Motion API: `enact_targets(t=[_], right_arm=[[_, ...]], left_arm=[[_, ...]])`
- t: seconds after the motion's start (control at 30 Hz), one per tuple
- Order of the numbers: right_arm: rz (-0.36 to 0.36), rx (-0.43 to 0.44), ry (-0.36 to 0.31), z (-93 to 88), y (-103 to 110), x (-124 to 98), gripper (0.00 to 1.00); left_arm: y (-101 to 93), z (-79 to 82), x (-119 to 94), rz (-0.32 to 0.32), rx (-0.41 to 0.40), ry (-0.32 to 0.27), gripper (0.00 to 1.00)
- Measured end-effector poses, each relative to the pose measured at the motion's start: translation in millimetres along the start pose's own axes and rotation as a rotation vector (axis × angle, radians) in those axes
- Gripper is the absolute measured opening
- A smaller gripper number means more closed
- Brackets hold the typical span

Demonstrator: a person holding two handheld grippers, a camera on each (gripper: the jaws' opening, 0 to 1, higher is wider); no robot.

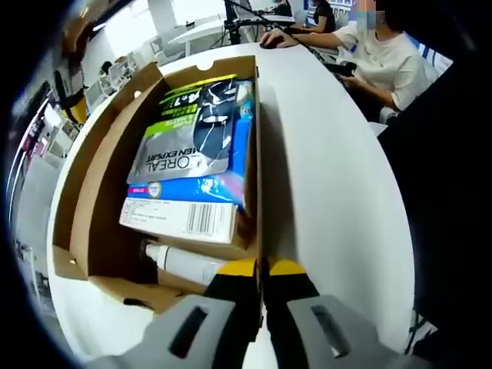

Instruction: Operate the shoe box by opening the lid, removing the specified soft item, and placing it in the target area until the item is outside and the box remains undamaged.

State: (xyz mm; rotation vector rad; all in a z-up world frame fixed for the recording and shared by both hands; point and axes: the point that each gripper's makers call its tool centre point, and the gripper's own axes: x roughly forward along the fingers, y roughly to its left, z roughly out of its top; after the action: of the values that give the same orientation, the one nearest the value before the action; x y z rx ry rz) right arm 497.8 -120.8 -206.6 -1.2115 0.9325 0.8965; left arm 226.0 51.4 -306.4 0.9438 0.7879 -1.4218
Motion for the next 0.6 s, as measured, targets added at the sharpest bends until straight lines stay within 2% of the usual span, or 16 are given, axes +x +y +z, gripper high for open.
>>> enact_targets(t=[0.23, 0.3, 0.37, 0.5, 0.6], right_arm=[[-0.094, 0.042, -0.099, 2.2, 18.1, -49.5, 0.17], [-0.12, 0.052, -0.112, 2.7, 23.4, -61.3, 0.18], [-0.158, 0.06, -0.13, 5.0, 28.9, -73.4, 0.19], [-0.183, 0.058, -0.171, 8.6, 56.0, -94.0, 0.2], [-0.175, 0.033, -0.164, 5.9, 82.2, -100.5, 0.21]], left_arm=[[1.2, 0.0, 0.0, -0.002, -0.006, 0.001, 0.01], [0.1, -1.4, -0.1, 0.002, 0.035, -0.006, 0.02], [0.4, -1.8, 0.2, -0.001, -0.016, 0.001, 0.02], [0.7, -1.8, 0.3, -0.003, -0.014, -0.002, 0.01], [0.9, -1.9, 0.4, -0.002, -0.02, 0.0, 0.02]])
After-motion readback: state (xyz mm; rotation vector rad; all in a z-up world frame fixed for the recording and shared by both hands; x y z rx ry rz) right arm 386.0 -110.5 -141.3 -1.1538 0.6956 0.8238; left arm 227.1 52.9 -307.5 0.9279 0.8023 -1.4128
